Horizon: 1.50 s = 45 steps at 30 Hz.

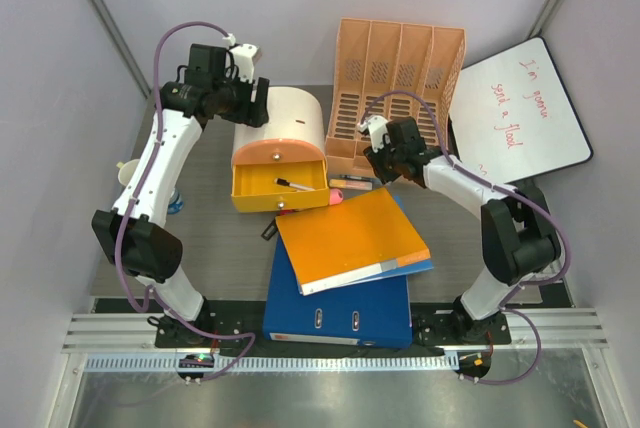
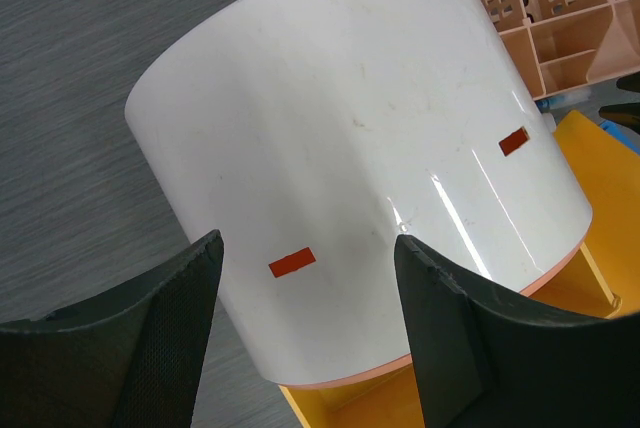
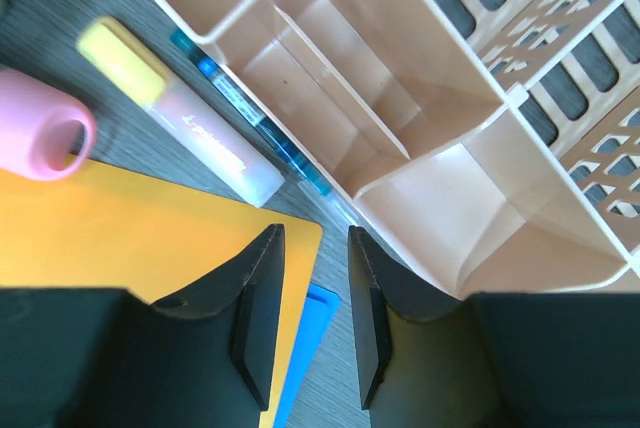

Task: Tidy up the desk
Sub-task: Pick up the stationery from the center of the board.

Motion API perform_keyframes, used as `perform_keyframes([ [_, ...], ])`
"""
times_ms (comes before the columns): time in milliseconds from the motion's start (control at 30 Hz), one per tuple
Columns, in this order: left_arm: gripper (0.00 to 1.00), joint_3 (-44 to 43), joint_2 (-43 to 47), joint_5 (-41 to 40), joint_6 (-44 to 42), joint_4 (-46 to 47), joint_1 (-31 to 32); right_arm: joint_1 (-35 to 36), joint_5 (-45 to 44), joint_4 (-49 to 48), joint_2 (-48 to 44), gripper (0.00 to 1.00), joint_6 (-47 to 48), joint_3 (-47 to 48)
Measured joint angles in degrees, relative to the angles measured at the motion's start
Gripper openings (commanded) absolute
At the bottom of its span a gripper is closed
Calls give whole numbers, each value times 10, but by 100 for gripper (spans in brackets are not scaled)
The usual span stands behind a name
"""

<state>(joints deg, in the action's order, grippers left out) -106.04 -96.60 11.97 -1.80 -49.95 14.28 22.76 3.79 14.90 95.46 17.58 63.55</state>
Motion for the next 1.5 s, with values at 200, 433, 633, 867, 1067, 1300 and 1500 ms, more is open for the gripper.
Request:
perform_keyframes([
  [200, 70, 0, 0, 0, 0, 0, 0, 0, 12, 0, -5, 36, -11, -5],
  [433, 70, 1, 0, 0, 0, 0, 0, 0, 12, 6, 39, 38, -12, -3],
  [633, 70, 1, 0, 0, 0, 0, 0, 0, -5, 16, 92, 41, 2, 24],
  [867, 70, 1, 0, 0, -2, 0, 0, 0, -11, 32, 122, 41, 17, 67],
  [1067, 70, 1, 0, -3, -2, 0, 0, -5, -15, 32, 132, 40, 31, 77],
  [1300, 70, 1, -4, -4, -2, -1, 0, -17, -6, 31, 143, 38, 30, 83],
  [1500, 70, 1, -4, -4, -2, -1, 0, -19, 0, 26, 144, 33, 24, 81],
])
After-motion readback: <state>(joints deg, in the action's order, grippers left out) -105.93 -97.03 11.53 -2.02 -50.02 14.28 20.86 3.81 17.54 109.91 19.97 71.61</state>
